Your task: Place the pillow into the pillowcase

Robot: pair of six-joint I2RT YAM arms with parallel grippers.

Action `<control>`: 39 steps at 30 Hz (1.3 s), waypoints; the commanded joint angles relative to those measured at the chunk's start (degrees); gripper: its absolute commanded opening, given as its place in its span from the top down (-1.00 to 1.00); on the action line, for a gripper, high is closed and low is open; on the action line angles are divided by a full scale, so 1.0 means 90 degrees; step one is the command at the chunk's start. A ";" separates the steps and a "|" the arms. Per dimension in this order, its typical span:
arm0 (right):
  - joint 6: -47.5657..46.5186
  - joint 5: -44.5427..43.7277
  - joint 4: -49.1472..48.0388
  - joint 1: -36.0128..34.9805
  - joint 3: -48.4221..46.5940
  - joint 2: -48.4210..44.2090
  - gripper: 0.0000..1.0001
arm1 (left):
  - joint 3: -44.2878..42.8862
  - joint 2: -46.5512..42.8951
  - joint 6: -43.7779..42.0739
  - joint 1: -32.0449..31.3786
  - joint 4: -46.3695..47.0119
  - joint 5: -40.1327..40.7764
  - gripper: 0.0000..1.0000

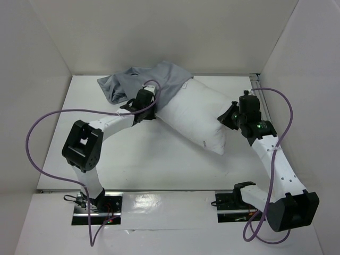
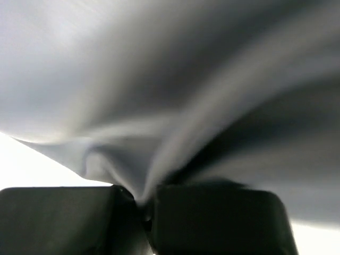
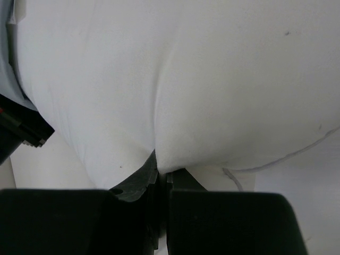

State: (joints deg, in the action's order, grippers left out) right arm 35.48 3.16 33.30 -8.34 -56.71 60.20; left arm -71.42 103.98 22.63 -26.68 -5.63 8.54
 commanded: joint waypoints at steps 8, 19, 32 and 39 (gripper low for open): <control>0.0793 0.1133 -0.1629 0.0038 0.0031 0.0351 1.00 | -0.1671 -0.0676 0.0776 -0.2238 -0.0555 -0.1094 1.00; 0.0697 0.1260 -0.1604 -0.0021 -0.0299 0.0294 1.00 | -0.5722 0.0038 0.0855 -0.1860 -0.2445 -0.2452 1.00; -0.1129 0.1641 0.2380 -0.0021 -0.1071 -0.1240 1.00 | -0.5726 -0.2354 0.1293 -0.3129 -0.5545 -0.1154 1.00; -0.1130 0.1895 0.3429 -0.0021 -0.1482 -0.1387 1.00 | -0.6663 -0.1780 0.1441 -0.3130 -0.6737 -0.1036 1.00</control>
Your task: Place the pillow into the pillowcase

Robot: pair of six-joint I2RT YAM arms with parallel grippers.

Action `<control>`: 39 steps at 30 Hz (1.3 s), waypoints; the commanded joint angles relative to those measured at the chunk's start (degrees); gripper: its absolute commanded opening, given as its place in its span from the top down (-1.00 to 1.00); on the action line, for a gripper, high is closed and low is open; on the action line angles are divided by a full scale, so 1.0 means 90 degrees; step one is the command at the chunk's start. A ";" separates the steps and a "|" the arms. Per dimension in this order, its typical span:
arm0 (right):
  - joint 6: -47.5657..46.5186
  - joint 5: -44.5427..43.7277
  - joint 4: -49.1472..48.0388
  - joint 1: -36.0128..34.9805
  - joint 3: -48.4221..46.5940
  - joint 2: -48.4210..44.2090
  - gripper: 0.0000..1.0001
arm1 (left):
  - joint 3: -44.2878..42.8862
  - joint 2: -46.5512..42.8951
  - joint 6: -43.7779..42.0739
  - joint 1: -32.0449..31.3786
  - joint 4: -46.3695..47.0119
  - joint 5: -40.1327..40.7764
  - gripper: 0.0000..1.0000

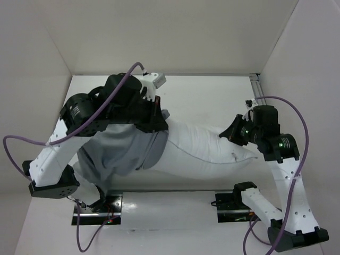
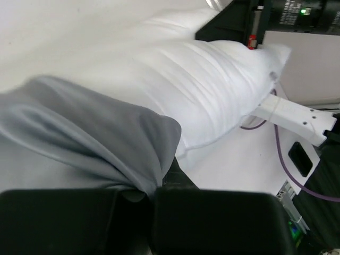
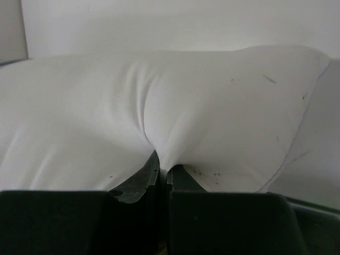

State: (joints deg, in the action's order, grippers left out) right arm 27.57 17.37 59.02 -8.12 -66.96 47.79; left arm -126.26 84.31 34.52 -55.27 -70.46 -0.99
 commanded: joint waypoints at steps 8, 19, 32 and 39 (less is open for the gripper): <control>0.0335 0.0023 -0.1491 0.0091 -0.0090 0.1875 0.36 | -0.1083 0.2767 -0.0885 0.2243 0.1704 -0.0244 0.59; 0.0550 -0.0953 -0.2955 0.1663 -0.1798 0.3235 -0.86 | -0.0154 0.1834 -0.1442 0.2996 0.3151 0.1603 -0.53; -0.0211 -0.0074 -0.2711 0.1908 0.0211 0.2405 -0.89 | 0.0855 0.2058 -0.1327 0.3113 0.2272 0.2395 -0.48; -0.0397 0.0014 -0.2525 0.1908 0.0672 0.2317 -0.89 | 0.0523 0.2799 -0.1326 0.3045 0.2058 0.3127 -0.50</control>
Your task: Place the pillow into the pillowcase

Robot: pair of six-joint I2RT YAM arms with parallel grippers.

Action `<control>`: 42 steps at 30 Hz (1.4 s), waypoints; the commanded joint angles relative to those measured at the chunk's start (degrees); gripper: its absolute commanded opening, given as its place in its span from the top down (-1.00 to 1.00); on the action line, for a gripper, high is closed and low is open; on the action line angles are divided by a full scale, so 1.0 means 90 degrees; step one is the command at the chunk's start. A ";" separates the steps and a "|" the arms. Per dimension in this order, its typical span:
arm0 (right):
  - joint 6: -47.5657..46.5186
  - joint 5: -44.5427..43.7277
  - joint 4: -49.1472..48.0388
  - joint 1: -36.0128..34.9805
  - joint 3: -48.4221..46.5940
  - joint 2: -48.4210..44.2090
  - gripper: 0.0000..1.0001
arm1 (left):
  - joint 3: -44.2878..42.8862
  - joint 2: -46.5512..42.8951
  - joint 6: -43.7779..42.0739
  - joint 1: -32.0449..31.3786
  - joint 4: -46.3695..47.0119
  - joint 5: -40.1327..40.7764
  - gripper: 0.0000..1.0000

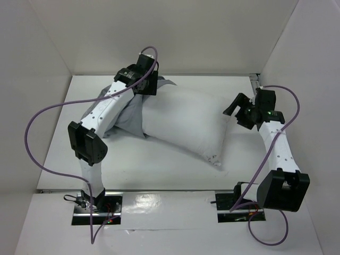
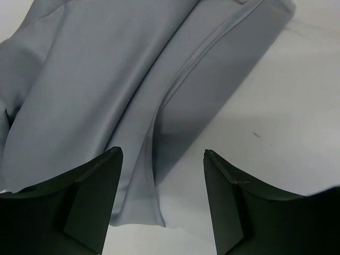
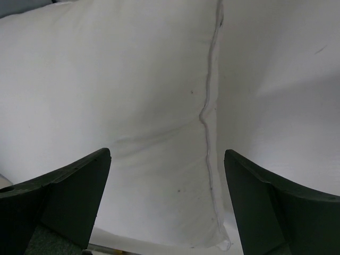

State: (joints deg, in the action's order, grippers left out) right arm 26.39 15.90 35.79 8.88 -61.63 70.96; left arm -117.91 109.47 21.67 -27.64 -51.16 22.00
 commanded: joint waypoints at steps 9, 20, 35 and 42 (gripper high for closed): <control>-0.0266 0.0440 0.0115 0.0019 0.0295 -0.0189 -0.91 | -0.0337 0.0356 0.0160 -0.0025 -0.0312 0.0321 -0.41; -0.0208 0.0088 0.0232 0.0019 0.0499 -0.0013 -0.93 | -0.0337 0.0629 0.0160 0.0033 -0.0244 -0.0383 0.05; 0.0398 0.2090 -0.1671 -0.0303 0.1729 0.0309 -0.40 | -0.0434 0.0825 0.0112 -0.0131 -0.0586 -0.0004 1.00; 0.1577 0.2061 -0.2988 -0.1162 0.1603 0.0114 1.00 | -0.1975 0.0941 -0.0552 -0.1556 -0.0517 -0.2118 1.00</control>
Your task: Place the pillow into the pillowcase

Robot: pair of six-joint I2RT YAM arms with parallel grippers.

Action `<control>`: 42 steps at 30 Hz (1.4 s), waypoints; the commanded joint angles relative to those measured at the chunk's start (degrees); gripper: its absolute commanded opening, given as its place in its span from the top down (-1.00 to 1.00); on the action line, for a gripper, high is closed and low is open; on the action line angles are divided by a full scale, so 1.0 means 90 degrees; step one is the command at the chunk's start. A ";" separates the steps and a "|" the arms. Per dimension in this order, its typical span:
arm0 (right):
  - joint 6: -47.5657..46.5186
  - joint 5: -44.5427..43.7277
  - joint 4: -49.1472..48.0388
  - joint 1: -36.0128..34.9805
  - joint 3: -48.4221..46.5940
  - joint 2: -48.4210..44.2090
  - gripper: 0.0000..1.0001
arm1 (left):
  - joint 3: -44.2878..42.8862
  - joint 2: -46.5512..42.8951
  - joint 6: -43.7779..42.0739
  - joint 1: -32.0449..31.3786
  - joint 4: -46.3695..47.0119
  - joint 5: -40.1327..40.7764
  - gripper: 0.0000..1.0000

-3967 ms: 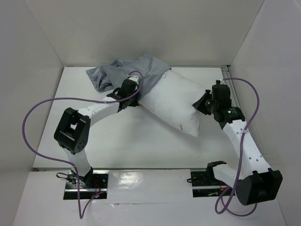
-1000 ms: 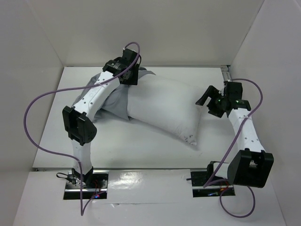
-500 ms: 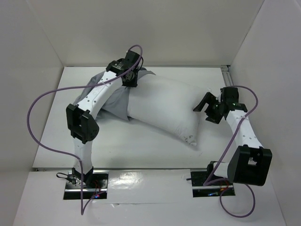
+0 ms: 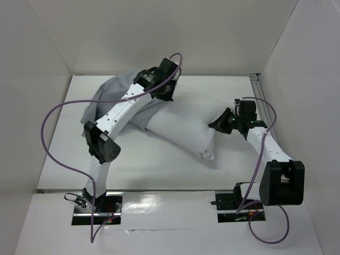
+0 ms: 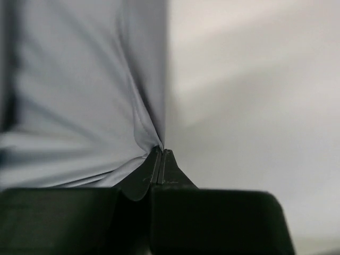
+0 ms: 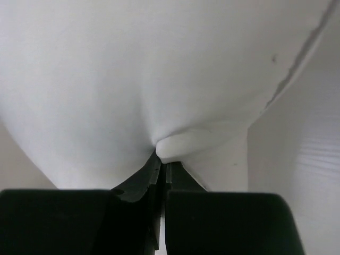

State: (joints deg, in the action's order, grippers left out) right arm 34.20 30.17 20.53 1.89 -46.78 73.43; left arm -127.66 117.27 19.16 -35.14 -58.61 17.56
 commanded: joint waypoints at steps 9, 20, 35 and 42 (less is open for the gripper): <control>0.3083 -0.0608 -0.4895 -0.1879 0.0080 0.0405 1.00 | -0.1617 0.0534 0.1250 -0.1331 0.2079 -0.5739 1.00; 0.3184 -0.1585 -0.5292 -0.2154 0.1088 -0.0267 1.00 | -0.0455 -0.0129 0.0636 -0.0150 0.1465 -0.5020 0.76; 0.0723 -0.1955 -0.0623 -0.1636 -0.0845 -0.1186 -1.00 | 0.5264 -0.3546 0.2380 -0.0023 0.1345 0.1349 -0.28; 0.0595 -0.2142 -0.0027 -0.1567 -0.0856 -0.1586 -1.00 | 0.7639 -0.4222 0.3358 -0.0022 0.2956 0.1329 -0.78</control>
State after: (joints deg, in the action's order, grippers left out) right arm 41.74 12.43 15.29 -12.56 -52.95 60.93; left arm -61.12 81.56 42.59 -35.29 -40.34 24.67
